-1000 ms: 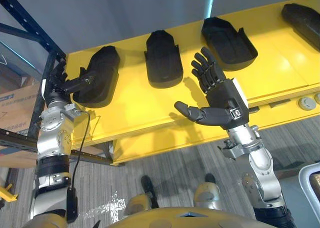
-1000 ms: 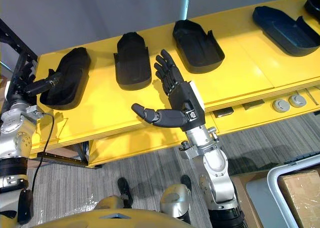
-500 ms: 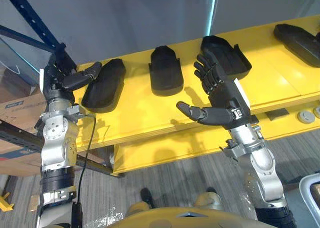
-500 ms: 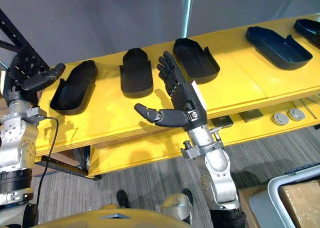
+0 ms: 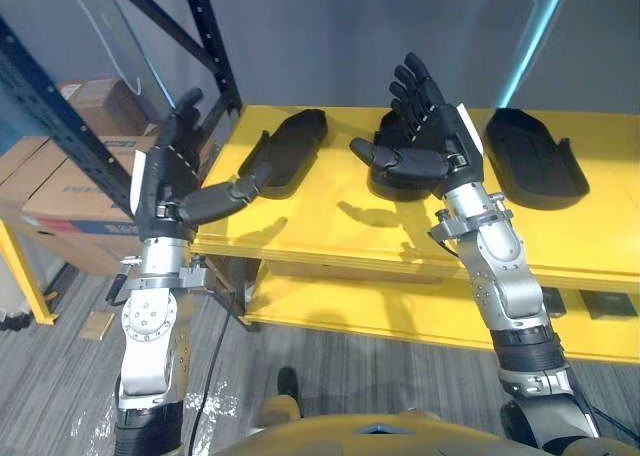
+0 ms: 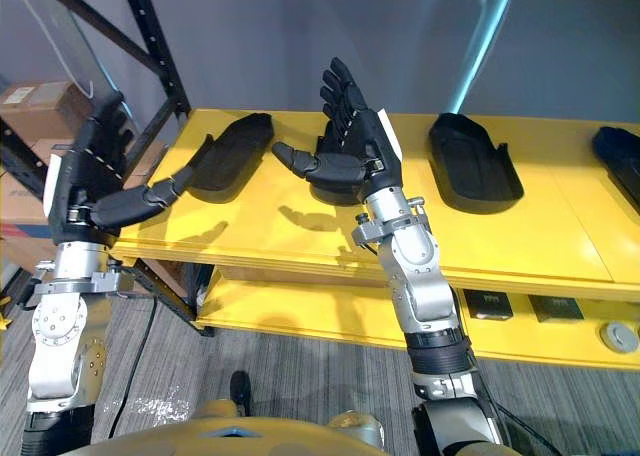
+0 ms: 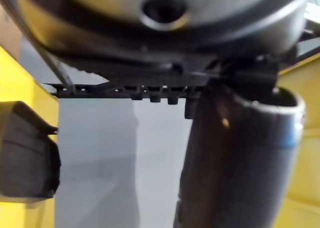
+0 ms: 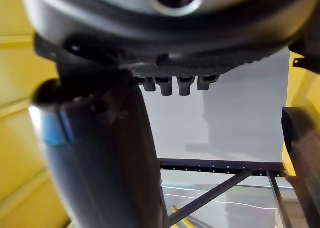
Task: Walk over and take three plastic housings, then place them on the shelf
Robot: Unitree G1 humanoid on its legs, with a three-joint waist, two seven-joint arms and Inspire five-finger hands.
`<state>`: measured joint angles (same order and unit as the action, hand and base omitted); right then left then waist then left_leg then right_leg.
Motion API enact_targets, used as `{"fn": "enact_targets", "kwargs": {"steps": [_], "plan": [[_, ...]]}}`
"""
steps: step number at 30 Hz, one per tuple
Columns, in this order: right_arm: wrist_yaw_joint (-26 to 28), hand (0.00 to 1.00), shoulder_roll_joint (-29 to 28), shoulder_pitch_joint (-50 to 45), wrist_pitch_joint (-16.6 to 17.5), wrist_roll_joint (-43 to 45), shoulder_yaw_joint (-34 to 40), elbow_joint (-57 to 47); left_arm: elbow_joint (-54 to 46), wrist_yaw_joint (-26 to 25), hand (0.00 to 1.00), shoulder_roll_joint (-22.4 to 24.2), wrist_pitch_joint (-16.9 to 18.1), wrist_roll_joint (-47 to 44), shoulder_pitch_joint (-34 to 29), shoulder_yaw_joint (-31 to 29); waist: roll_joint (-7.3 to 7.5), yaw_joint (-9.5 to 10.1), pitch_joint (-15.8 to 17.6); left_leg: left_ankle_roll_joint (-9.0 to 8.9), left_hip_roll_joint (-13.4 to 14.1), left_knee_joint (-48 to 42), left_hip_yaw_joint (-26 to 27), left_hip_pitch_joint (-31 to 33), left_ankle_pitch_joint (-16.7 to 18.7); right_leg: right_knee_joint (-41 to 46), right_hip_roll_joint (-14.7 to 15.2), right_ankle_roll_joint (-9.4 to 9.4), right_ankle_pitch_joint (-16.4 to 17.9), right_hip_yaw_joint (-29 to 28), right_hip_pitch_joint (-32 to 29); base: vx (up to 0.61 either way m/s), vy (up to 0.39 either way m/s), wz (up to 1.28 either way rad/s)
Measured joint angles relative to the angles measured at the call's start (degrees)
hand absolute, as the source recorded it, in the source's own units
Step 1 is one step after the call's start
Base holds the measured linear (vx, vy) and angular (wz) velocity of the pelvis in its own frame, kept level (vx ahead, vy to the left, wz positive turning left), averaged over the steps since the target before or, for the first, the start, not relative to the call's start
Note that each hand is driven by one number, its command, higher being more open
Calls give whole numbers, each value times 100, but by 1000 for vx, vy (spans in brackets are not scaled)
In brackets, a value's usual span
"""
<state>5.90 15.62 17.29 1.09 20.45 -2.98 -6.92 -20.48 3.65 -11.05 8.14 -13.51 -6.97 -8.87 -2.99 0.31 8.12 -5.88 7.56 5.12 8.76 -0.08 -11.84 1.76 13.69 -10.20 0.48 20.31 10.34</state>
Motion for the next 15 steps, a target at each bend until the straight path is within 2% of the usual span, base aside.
{"fn": "enact_targets", "kwargs": {"steps": [4, 8, 12, 15], "plan": [[-161, 100, -168, 50, 70, -102, 6, -5, 0, -74, 100, -1, -71, 417, -44, 32, 135, -31, 6, 1, 1, 0, 4, 6, -2, -1, 0, 1, 1, -4, -7, 0, 0, 0], [-188, 100, -310, -342, 259, -232, 19, -350, 0, -348, 100, -2, -72, 747, -34, 81, 146, -60, 13, -3, 8, 0, 38, 5, 3, 0, 0, 2, 2, -36, -35, 6, -1, -5], [-42, 100, -349, -1013, 519, -444, 64, -987, 7, -905, 100, 0, -90, 746, -29, 53, 155, -84, 20, -18, 43, 0, 217, -14, 42, 9, -2, 6, -2, -220, -152, 10, -3, -19], [125, 100, -444, -1488, 712, -433, 282, -1417, 148, -1307, 100, 2, -96, 878, -29, -47, 181, -186, 41, -41, 76, 0, 345, -15, 69, 14, -8, 9, 1, -354, -267, 5, -7, -22]]}}
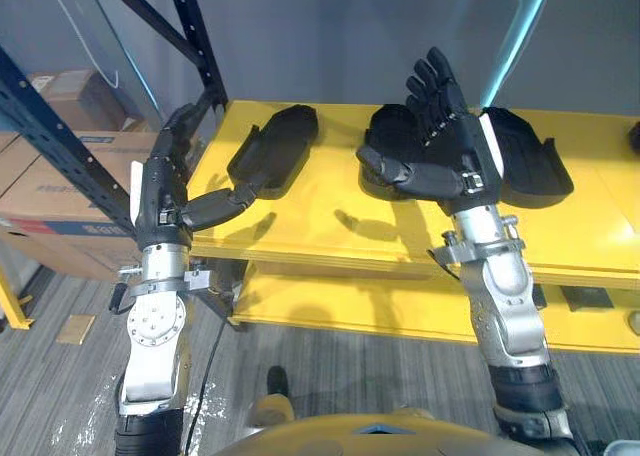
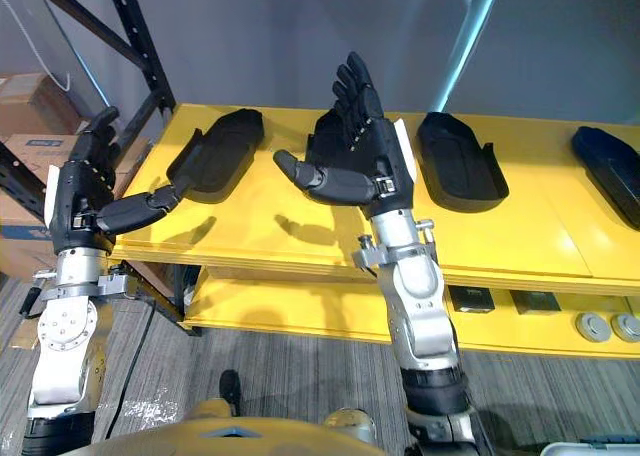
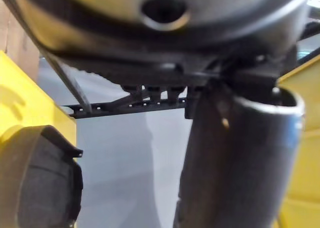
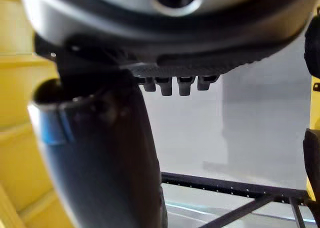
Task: Walk over and take three plastic housings, then place them on the shelf
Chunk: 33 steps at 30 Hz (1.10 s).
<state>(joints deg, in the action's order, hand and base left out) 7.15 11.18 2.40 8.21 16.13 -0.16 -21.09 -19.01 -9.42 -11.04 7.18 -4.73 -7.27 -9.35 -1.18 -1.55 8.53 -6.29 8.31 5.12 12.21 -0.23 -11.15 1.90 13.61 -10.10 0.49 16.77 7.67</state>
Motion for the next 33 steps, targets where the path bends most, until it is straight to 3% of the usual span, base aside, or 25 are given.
{"fn": "enact_targets", "kwargs": {"steps": [5, 9, 19, 24, 33], "plan": [[-49, 100, -21, -743, 299, 10, 624, -273, 168, -529, 100, 88, -103, 80, -5, -276, 71, -184, 69, -25, 33, -1, 205, -12, 56, 18, -8, 4, -4, -225, -154, 15, -12, -23], [-155, 100, -119, -1141, 349, 7, 1159, -351, 170, -837, 100, 234, -192, 54, -10, -419, 36, -280, 149, -10, 42, -6, 380, -40, 69, 96, 2, 2, -7, -400, -273, 29, -9, -20], [-245, 100, -208, -1548, 365, 276, 1816, -724, 758, -896, 100, 412, -503, -947, -13, -514, -37, -535, 280, -49, 64, -20, 667, -133, 137, 108, 1, -4, -8, -680, -374, 9, -7, -15], [-236, 100, -213, -1630, 392, 300, 1998, -723, 1049, -465, 100, 435, -490, -2039, -41, -691, -53, -612, 295, -45, 65, -22, 744, -146, 157, 114, 2, -21, -18, -756, -424, -4, -8, -8], [-145, 100, -211, -1678, 392, 330, 2131, -722, 1576, -957, 100, 429, -54, -1725, 0, -950, -163, -676, 358, -59, 70, -21, 855, -236, 201, 109, 1, -13, -12, -863, -416, -10, -6, -6]]}}
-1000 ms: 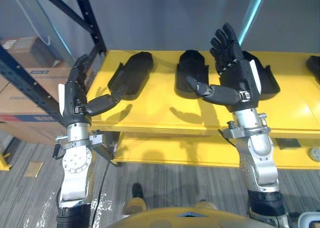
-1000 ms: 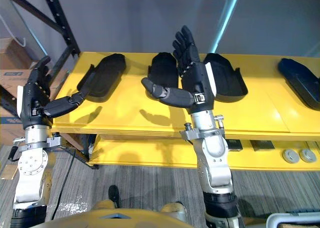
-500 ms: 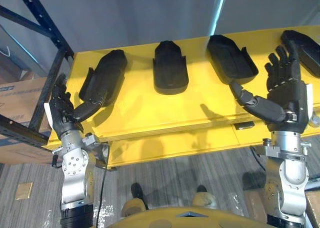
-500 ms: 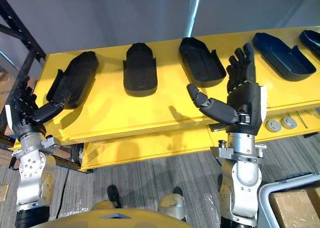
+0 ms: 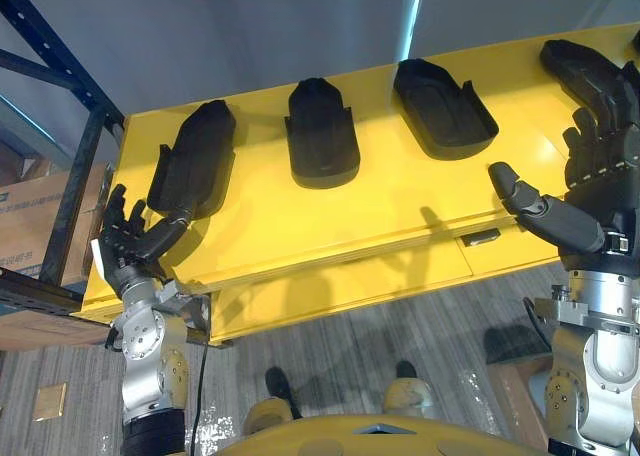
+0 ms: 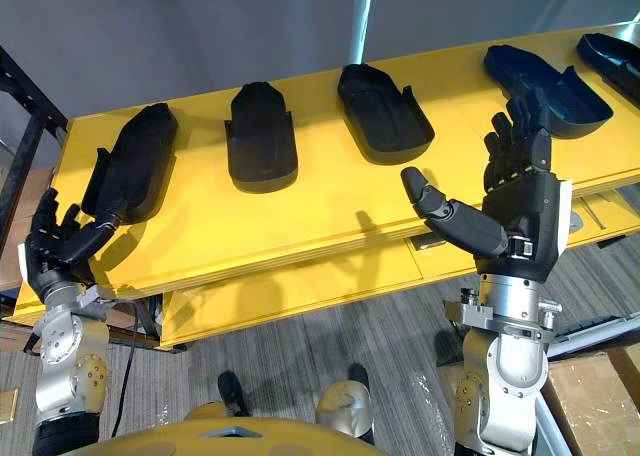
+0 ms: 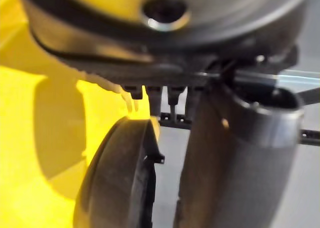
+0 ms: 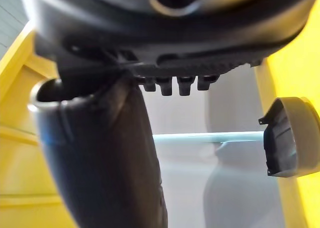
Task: Walk over and take three plastic housings, then place them on the shelf
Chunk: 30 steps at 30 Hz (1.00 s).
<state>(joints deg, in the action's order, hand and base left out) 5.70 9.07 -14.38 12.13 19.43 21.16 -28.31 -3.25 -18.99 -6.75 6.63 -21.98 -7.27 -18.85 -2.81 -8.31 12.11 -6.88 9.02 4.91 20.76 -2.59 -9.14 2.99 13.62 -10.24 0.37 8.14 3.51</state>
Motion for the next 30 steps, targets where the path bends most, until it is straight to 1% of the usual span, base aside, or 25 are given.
{"fn": "enact_targets", "kwargs": {"steps": [5, 10, 14, 16, 22, 25, 30], "plan": [[-1, 100, 0, -6, 0, 0, -27, 1, 273, -8, 100, -14, 36, 7, 7, -125, -4, 10, 2, 0, 0, -1, 1, 0, 0, -2, 0, -11, -7, 1, 2, 0, 0, 0], [-2, 100, 0, 2, -2, 0, -146, 2, 315, 422, 100, -32, 53, -40, 7, -129, -7, 21, 0, 1, -1, 0, -3, 0, -1, -2, 0, -12, -7, 5, 8, 0, 0, 0], [3, 100, 0, 2, -6, 0, -155, 2, 315, 1002, 100, -84, -92, -178, -9, -130, -15, 33, -5, 6, -2, 0, -10, -2, -5, -2, 2, -14, -9, 12, 17, 0, 0, 0], [4, 100, 0, 2, -11, 0, -155, 2, 315, 1145, 100, -113, -137, -250, -12, -128, -17, 35, -6, 7, -4, 0, -14, -3, -6, -2, 3, -14, -10, 15, 21, 0, 0, 0], [33, 100, 5, 2, -21, 6, -156, 1, 345, 1785, 100, -354, -187, -368, -112, 8, -29, 29, -14, 8, -24, 2, -16, -13, -5, -16, 24, -14, -11, 19, 36, 0, 0, 0], [81, 100, 19, 0, -23, 11, -155, 1, 382, 2006, 100, -401, -187, -504, -165, 57, -62, 30, -35, 8, -24, 1, -14, -11, -5, -17, 24, -14, -11, 18, 8, 0, 0, 0], [149, 100, 26, 0, -30, 14, -160, 1, 502, 2103, 100, -524, -195, -491, -175, 118, -132, 28, -79, 7, -24, 1, -13, -11, -5, -21, 24, -25, -18, 18, 6, 0, 0, 0]]}}
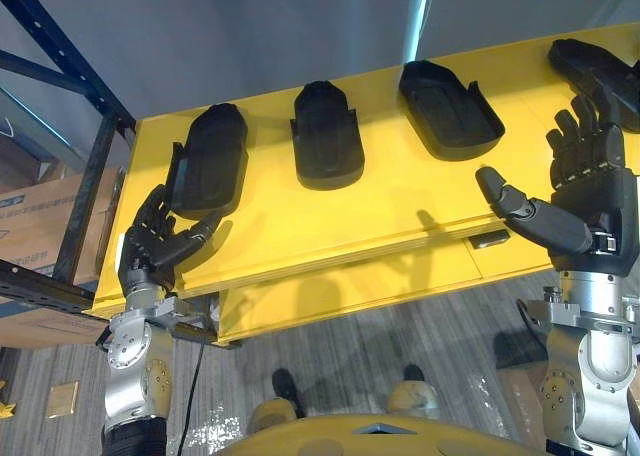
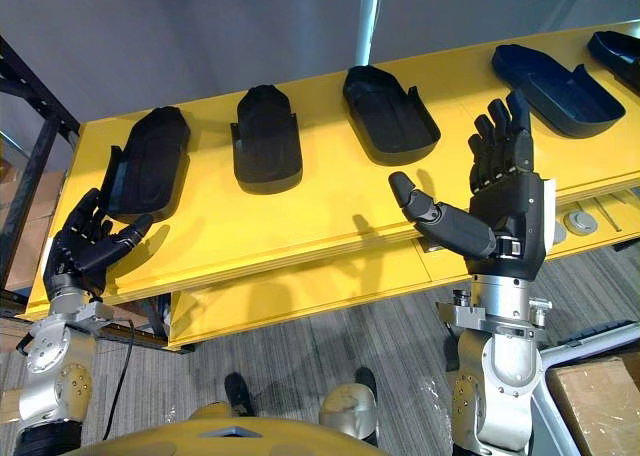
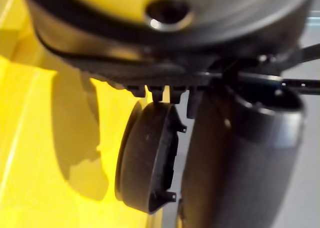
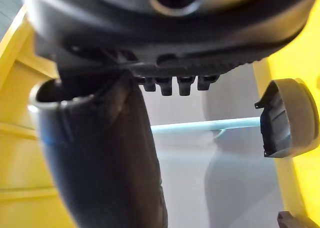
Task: Walk over and take three plastic housings, then place them on the shelf
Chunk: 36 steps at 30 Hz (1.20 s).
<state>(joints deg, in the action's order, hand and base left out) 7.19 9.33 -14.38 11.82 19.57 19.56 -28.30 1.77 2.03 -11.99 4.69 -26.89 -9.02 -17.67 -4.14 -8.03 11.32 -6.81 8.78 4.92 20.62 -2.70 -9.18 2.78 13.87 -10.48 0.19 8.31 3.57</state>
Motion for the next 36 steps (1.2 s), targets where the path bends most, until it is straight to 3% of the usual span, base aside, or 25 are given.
{"fn": "enact_targets", "kwargs": {"steps": [25, 32, 35, 36], "plan": [[104, 100, 217, -3, -24, 0, -13, 0, 218, 175, 100, -177, 6, -50, 3, 102, -56, 2, -101, -16, -1, 13, 6, 13, 14, -86, -1, -6, -22, 0, 7, 0, 0, 0], [103, 100, 193, -84, -22, 8, -20, 0, 160, -361, 100, -80, 295, -53, -71, 110, 49, -4, -162, -8, 1, 14, 15, 31, 27, -101, -6, -4, -36, -1, 5, 0, 0, 0], [80, 100, 97, -178, -20, 116, -76, -1, -522, -546, 100, 248, 360, -86, -254, 93, 164, -4, -214, -7, 1, 8, 14, 58, 28, -100, -6, -12, -41, 1, 8, -4, 0, 5], [-68, 100, -147, -294, -19, 113, -337, -5, -2223, -118, 100, 518, 816, -176, -498, 126, 152, 5, -258, -7, -1, 18, -73, 31, 30, -106, -6, 0, -21, 108, 128, -17, -1, 18]]}}
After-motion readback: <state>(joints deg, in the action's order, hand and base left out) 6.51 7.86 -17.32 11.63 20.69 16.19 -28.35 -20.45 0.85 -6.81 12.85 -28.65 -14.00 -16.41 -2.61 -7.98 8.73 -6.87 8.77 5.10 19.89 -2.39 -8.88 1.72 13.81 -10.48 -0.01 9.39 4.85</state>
